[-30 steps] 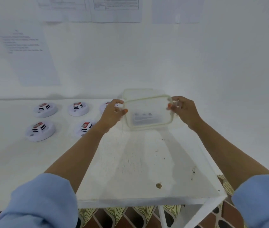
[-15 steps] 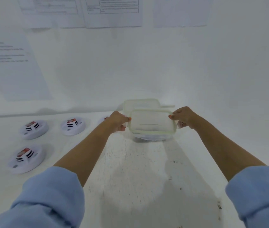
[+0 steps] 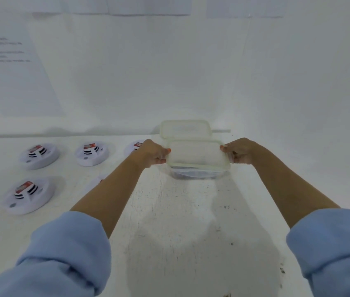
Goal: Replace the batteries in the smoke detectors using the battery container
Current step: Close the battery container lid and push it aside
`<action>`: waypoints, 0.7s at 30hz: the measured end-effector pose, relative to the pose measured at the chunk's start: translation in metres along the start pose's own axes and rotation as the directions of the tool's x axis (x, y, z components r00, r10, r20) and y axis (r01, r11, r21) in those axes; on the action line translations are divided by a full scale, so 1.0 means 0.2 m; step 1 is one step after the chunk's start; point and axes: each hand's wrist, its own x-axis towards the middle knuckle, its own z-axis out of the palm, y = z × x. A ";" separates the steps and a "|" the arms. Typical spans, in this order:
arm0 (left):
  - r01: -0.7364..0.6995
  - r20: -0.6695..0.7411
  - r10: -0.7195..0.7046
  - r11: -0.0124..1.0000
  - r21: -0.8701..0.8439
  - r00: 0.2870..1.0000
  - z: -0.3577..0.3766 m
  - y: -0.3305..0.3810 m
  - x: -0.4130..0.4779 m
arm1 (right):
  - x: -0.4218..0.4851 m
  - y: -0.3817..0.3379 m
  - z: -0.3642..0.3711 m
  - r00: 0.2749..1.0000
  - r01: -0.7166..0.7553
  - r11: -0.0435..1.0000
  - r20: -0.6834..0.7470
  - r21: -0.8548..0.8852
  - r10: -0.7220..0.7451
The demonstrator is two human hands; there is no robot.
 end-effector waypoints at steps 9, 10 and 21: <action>-0.003 -0.047 0.001 0.999 -0.048 0.999 0.01 0.02 -0.03 | 0.04 -0.01 -0.02 0.998 -0.050 0.999 0.046 -0.011 0.051; -0.007 -0.056 0.005 0.999 -0.038 0.998 0.01 0.02 -0.03 | 0.03 -0.02 -0.02 0.998 -0.048 0.998 0.048 -0.032 0.049; 0.060 0.011 -0.059 0.994 -0.094 0.998 -0.03 0.05 -0.04 | 0.02 -0.05 -0.03 0.988 -0.068 0.996 0.132 -0.063 0.076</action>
